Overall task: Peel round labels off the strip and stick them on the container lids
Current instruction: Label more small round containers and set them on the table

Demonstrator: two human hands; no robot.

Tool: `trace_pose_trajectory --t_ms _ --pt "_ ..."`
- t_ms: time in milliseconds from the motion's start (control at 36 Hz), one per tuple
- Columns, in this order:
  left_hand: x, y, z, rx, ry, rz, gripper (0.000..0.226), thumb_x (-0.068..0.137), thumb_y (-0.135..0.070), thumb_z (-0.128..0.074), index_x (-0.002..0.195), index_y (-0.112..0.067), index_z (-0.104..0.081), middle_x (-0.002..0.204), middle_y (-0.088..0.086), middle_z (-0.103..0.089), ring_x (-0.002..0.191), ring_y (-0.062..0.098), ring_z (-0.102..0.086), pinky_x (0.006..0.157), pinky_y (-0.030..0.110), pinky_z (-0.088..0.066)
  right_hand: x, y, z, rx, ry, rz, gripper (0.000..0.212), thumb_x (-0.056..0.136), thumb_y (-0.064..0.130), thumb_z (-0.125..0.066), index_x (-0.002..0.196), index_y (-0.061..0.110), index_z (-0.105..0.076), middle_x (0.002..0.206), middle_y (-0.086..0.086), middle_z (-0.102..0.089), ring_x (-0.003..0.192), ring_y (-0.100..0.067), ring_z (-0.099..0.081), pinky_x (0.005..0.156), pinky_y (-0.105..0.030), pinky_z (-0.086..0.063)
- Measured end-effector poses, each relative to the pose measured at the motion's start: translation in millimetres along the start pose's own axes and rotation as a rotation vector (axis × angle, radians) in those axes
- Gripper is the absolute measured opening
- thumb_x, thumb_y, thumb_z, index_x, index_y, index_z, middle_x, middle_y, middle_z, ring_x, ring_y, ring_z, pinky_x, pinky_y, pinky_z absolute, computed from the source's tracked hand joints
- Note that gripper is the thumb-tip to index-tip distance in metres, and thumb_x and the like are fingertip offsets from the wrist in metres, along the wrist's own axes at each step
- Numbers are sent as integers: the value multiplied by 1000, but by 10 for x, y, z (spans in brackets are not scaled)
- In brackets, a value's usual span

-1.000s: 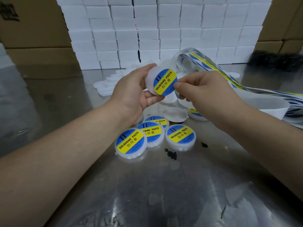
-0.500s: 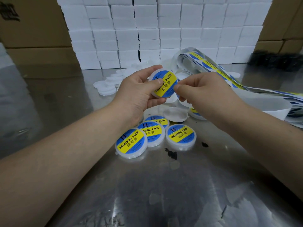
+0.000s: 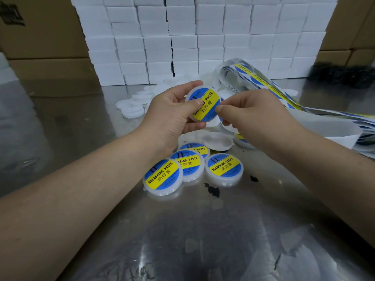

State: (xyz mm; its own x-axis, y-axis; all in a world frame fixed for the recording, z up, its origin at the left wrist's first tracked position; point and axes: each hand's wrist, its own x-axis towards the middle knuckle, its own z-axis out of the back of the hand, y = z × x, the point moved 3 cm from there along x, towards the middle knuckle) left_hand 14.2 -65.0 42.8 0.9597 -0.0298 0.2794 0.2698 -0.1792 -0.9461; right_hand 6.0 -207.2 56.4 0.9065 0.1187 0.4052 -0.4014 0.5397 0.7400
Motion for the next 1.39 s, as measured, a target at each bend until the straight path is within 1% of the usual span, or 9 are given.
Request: trace_pose_trajectory --t_ms 139,222,306,528,722,861,1000,1250,1389 --pt "-17 -12 -12 72 -2 -57 28 89 -3 -55 96 -30 -61 90 -1 -68 67 12 -69 54 20 -53 -2 0 -4 -77 -2 26 25 85 23 -57 83 -1 -67 85 -26 -61 47 -9 -35 41 -24 -28" --pt "-42 -40 -28 173 1 -136 32 89 -1 -54 94 -32 -61 85 -9 -68 68 7 -68 57 20 -55 9 -14 -12 -180 19 35 29 84 26 -54 86 0 -66 69 -23 -56 46 -9 -33 43 -25 -28" --pt "-81 -64 -64 258 5 -220 38 87 1 -54 89 -36 -61 78 -17 -66 70 3 -66 59 20 -55 14 -16 4 -273 6 15 31 83 31 -54 82 2 -67 48 -2 -39 43 -10 -31 47 -25 -31" --pt "-152 -152 -105 232 -22 -296 36 89 1 -52 96 -33 -59 86 -11 -65 69 6 -65 55 19 -54 5 54 70 -566 -26 40 58 83 57 -39 67 6 -60 48 -5 -45 52 -21 -47 46 -27 -28" --pt "-145 -111 -116 288 -6 -264 26 93 -6 -49 108 -26 -52 91 -10 -62 66 2 -62 53 18 -51 -36 130 124 -356 -39 171 38 83 59 -32 64 28 -45 51 9 -50 54 -5 -45 51 -29 -28" --pt "-159 -112 -115 447 -16 -294 22 97 -16 -43 98 -35 -55 83 -15 -62 63 -2 -59 50 15 -45 -35 107 12 -441 88 202 34 92 45 -34 72 18 -41 71 0 -51 69 -20 -46 57 -34 -31" --pt "-177 -156 -91 746 -33 -409 24 94 -34 -40 106 -25 -59 83 -16 -60 84 7 -59 79 33 -49 -47 139 13 -414 73 253 33 91 46 -33 73 19 -40 77 -3 -57 74 -23 -50 60 -33 -33" --pt "-179 -187 -98 718 -57 -452 21 89 -36 -38 88 -27 -57 80 6 -63 77 19 -58 74 40 -48 -80 163 23 -329 -2 298 39 91 47 -33 67 17 -41 72 -5 -58 73 -26 -52 65 -38 -42" --pt "-162 -196 -87 776 -57 -441 16 87 -41 -36 80 -37 -51 72 0 -60 71 13 -55 70 35 -47 -71 157 -13 -424 1 298 39 90 49 -26 67 19 -38 76 -6 -59 74 -26 -52 64 -37 -38"
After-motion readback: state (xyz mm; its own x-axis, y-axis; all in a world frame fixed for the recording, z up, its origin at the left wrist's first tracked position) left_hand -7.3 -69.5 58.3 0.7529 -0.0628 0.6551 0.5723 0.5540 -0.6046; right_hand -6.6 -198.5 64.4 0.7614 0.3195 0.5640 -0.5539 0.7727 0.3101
